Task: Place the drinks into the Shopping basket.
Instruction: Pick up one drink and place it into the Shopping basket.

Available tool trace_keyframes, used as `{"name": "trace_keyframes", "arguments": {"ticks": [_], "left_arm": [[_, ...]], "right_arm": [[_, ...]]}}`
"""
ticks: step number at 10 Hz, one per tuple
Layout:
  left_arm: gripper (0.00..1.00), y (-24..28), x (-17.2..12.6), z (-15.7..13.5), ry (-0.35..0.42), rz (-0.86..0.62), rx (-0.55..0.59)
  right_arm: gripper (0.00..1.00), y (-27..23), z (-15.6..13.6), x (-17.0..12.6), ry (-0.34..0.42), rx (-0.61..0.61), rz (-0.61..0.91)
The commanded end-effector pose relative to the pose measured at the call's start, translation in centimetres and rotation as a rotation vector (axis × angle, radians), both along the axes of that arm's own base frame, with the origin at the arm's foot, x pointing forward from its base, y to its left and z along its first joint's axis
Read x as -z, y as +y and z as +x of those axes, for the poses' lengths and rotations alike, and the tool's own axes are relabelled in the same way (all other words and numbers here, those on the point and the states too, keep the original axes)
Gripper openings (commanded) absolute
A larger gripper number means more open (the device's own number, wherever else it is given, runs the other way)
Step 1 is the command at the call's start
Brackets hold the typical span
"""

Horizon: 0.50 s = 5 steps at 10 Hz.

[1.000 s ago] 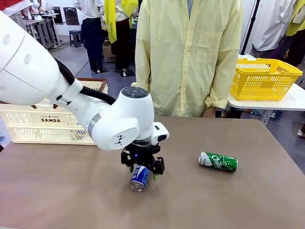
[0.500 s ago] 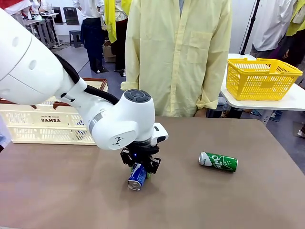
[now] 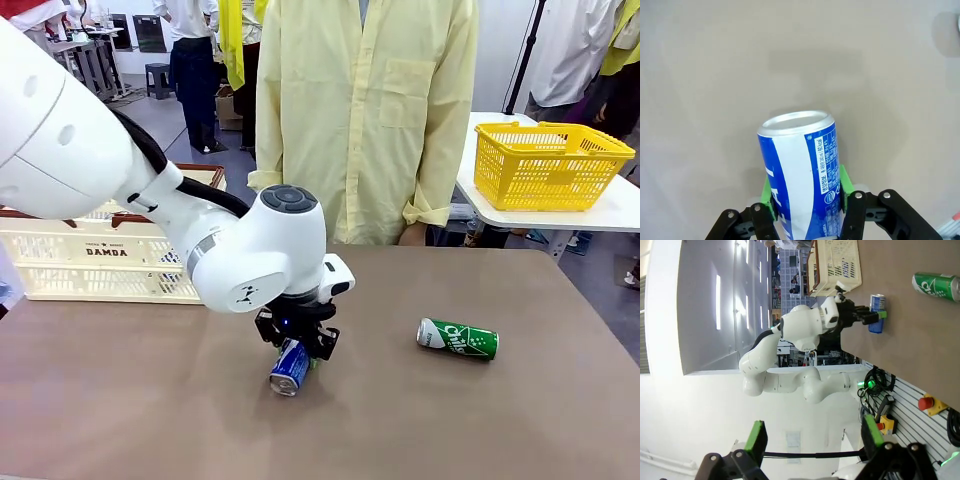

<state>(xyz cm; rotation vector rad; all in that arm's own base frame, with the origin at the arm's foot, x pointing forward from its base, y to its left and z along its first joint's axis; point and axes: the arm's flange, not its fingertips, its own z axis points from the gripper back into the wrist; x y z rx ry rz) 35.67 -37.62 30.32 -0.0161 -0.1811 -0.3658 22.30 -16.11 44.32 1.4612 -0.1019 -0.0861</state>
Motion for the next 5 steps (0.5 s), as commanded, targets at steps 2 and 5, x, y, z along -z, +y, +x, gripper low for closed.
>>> {"name": "trace_keyframes", "arguments": {"ticks": [2,5], "left_arm": [[0.0,4.8,-14.7,-2.1,0.046,-0.129,0.092],[0.0,8.7,-23.0,-4.9,0.066,-0.173,-0.036]], "right_arm": [[1.0,0.1,0.0,-0.4,-0.001,0.003,0.009],[1.0,0.1,0.0,-0.4,-0.001,0.003,0.009]]}}
